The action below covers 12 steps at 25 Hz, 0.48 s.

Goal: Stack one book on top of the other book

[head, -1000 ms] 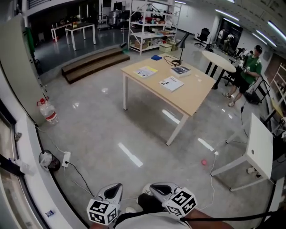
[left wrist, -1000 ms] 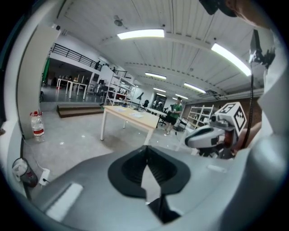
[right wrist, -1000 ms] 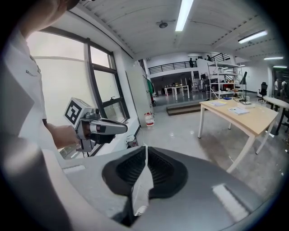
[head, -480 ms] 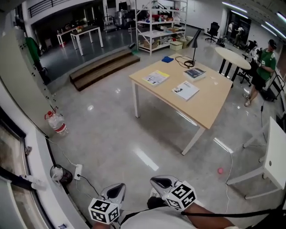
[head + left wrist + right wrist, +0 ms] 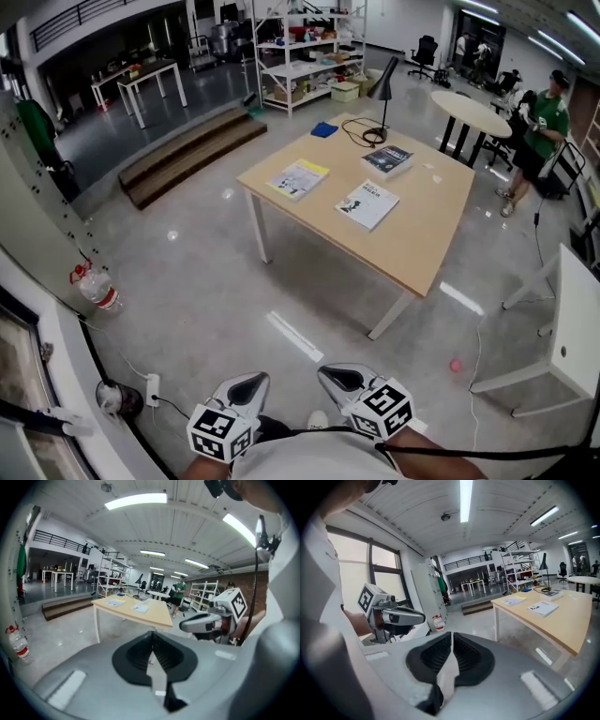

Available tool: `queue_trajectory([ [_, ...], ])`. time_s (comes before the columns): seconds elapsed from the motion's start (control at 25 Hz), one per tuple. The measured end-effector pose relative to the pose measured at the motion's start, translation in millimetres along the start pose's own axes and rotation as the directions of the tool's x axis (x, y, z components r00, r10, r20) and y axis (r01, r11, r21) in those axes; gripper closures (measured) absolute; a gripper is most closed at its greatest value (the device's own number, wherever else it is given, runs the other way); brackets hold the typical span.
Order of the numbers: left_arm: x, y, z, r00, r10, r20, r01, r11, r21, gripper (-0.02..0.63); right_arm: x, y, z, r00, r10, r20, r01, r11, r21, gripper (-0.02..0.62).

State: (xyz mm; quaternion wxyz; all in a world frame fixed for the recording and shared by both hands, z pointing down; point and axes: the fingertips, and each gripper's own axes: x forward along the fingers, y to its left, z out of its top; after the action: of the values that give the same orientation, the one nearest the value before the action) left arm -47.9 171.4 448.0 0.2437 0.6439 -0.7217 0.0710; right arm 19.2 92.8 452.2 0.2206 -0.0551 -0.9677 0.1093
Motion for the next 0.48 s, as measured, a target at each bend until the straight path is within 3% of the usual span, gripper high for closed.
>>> queue_trajectory([
  [0.24, 36, 39, 21, 1.000, -0.024, -0.019, 0.023, 1.000, -0.011, 0.600, 9, -39, 5, 0.996, -0.085, -0.001, 0.085, 0.995, 0.052, 0.580],
  [0.48, 89, 86, 43, 0.993, -0.119, -0.026, 0.119, 0.993, 0.022, 0.600, 38, -83, 11, 0.978, -0.206, -0.031, 0.208, 0.976, 0.060, 0.580],
])
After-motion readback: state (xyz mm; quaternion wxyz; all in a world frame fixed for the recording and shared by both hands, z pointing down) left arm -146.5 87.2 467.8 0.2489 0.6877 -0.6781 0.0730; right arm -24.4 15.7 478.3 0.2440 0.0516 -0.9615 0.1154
